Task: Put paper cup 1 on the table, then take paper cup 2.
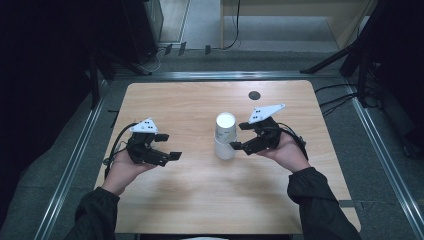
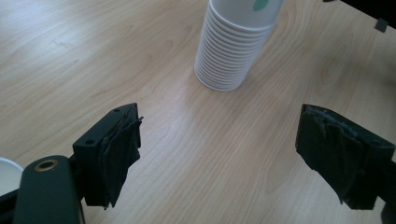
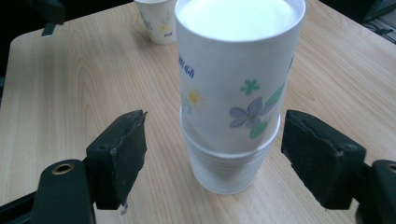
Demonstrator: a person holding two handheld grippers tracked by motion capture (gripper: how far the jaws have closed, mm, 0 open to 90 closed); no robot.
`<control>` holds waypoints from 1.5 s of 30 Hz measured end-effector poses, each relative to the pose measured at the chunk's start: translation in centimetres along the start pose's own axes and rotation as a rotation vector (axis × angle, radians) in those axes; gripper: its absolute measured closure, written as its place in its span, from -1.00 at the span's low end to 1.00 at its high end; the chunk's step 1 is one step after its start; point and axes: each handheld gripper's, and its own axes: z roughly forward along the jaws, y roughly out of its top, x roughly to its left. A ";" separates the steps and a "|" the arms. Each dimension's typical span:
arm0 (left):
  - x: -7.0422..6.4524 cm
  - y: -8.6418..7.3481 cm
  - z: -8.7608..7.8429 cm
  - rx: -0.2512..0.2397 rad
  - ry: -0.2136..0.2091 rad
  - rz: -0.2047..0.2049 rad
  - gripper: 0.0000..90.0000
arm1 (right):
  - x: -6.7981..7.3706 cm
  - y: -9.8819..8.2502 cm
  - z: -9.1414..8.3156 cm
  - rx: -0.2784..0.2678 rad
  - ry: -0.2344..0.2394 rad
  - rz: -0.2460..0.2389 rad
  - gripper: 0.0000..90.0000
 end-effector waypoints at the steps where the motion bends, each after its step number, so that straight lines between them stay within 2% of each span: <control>1: -0.1 -0.1 0.0 0.001 -0.002 0.001 -0.69 | -0.1 0.2 0.2 0.005 -0.002 -0.003 -0.51; 7: -1.1 -0.6 0.3 -0.001 -0.035 -0.013 -0.68 | -0.6 1.1 0.9 0.012 0.011 -0.012 -0.51; 16: -2.2 -1.2 0.9 0.021 -0.052 0.003 -0.68 | -1.3 2.7 1.5 0.015 0.022 -0.018 -0.49; 19: -2.2 -1.3 1.1 0.033 -0.051 0.012 -0.68 | -1.4 3.1 1.7 0.013 0.029 -0.018 -0.47; 25: -1.8 -1.2 1.2 0.026 -0.059 0.004 -0.68 | -1.2 3.4 2.0 0.038 0.026 -0.017 -0.42; 30: -1.9 -1.2 1.5 0.036 -0.064 0.014 -0.68 | -1.1 3.6 1.9 0.027 0.010 -0.020 -0.41; 33: -1.9 -1.2 1.5 0.039 -0.065 0.019 -0.68 | -1.0 3.7 1.8 0.025 0.003 -0.014 -0.31; 38: -1.9 -1.2 1.5 0.039 -0.066 0.019 -0.68 | -0.8 3.8 1.8 0.021 -0.016 -0.022 -0.29; 45: -2.0 -1.2 1.6 0.042 -0.068 0.023 -0.68 | -0.7 4.2 1.3 0.008 -0.020 -0.024 -0.28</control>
